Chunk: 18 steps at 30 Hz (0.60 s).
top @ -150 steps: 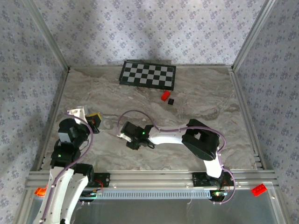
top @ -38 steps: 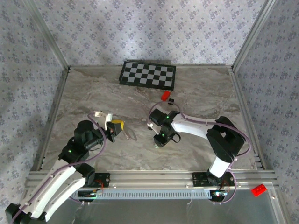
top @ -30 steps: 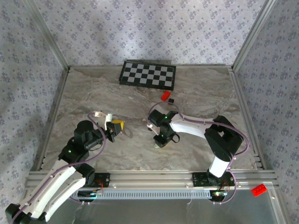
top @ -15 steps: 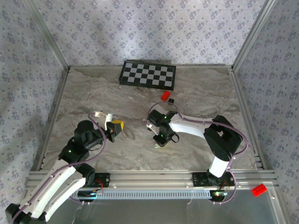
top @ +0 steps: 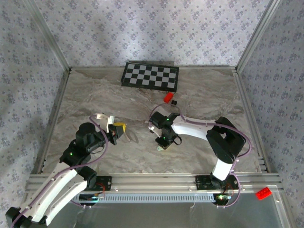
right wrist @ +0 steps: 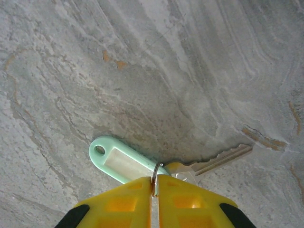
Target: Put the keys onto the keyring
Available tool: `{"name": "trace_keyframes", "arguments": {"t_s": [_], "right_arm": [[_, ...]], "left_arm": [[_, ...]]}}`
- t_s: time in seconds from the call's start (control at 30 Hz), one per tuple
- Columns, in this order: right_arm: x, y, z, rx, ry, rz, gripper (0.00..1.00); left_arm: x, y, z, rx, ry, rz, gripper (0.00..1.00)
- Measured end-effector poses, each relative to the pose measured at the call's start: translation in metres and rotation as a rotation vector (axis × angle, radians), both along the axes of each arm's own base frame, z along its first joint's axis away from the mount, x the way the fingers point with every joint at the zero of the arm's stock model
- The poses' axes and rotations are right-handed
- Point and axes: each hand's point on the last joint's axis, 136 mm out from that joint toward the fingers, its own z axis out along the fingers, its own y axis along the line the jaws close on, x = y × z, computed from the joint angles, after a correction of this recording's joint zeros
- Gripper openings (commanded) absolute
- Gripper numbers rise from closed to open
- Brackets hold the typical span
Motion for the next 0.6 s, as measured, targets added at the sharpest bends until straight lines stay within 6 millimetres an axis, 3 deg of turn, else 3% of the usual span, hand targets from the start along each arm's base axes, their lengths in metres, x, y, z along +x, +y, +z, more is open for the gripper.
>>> {"name": "trace_keyframes", "arguments": {"t_s": [0.47,0.6], "right_arm": [[0.0033,-0.0025,-0.0001,0.001,-0.001,0.001,0.09],[0.0037,-0.0023,0.0001,0.005,0.000,0.005,0.00]], "left_arm": [[-0.0002,0.0043,0.0006,0.005,-0.006,0.021,0.00],[-0.0002,0.0044,0.0005,0.006,-0.007,0.020,0.00]]}}
